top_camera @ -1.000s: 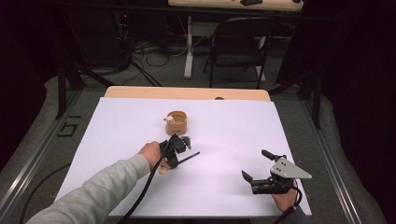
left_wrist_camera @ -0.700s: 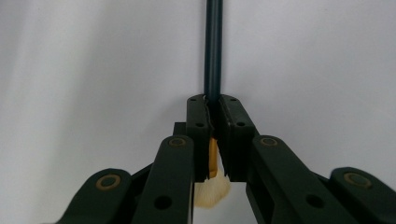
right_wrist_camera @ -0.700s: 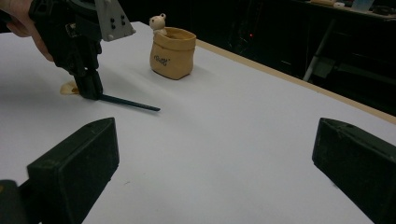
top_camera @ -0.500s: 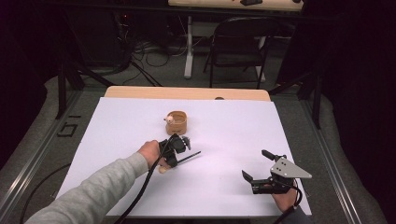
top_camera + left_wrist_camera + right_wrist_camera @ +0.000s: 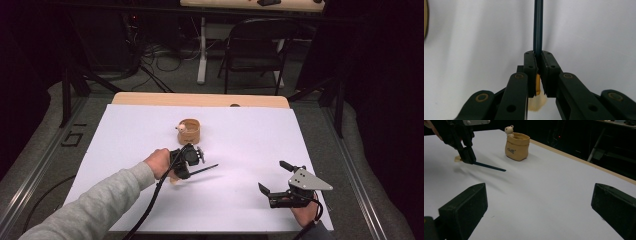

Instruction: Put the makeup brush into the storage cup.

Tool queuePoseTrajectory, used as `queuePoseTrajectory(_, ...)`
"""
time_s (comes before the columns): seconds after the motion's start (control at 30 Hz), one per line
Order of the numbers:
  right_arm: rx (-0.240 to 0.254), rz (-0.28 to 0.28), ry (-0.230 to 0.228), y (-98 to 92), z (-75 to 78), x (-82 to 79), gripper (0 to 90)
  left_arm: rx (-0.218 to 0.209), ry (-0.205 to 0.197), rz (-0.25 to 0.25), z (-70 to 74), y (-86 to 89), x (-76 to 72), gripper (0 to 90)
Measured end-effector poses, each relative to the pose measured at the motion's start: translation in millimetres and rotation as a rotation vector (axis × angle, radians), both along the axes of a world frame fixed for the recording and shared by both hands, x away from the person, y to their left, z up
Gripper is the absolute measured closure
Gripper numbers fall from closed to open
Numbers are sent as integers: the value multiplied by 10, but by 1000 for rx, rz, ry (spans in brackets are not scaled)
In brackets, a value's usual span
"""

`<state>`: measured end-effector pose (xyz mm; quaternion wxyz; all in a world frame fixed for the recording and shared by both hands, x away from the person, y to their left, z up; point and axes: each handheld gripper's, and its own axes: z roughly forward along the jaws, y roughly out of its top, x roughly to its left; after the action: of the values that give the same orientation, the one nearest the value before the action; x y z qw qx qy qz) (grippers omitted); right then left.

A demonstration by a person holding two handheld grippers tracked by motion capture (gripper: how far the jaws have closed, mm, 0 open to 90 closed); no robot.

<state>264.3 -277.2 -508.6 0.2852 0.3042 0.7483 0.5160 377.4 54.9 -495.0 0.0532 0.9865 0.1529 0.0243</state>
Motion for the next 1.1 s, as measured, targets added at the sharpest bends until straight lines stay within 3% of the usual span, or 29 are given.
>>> queuePoseTrajectory(0.37,-49,31,59,127,40,54,0,-8,-24,-59,95,-25,-35,835)
queuePoseTrajectory(0.5,-103,43,62,191,78,82,0,-9,-28,-78,123,-21,-43,835)
queuePoseTrajectory(0.6,-140,58,98,233,89,123,0,-20,-24,-85,142,-14,-40,835)
queuePoseTrajectory(0.63,-147,65,107,248,92,134,0,-21,-44,-84,142,-15,-52,835)
queuePoseTrajectory(0.8,-200,102,142,327,105,189,0,-21,-31,-116,168,-23,-65,835)
queuePoseTrajectory(1.1,-248,199,232,406,154,321,0,-2,-47,-153,200,-76,-87,835)
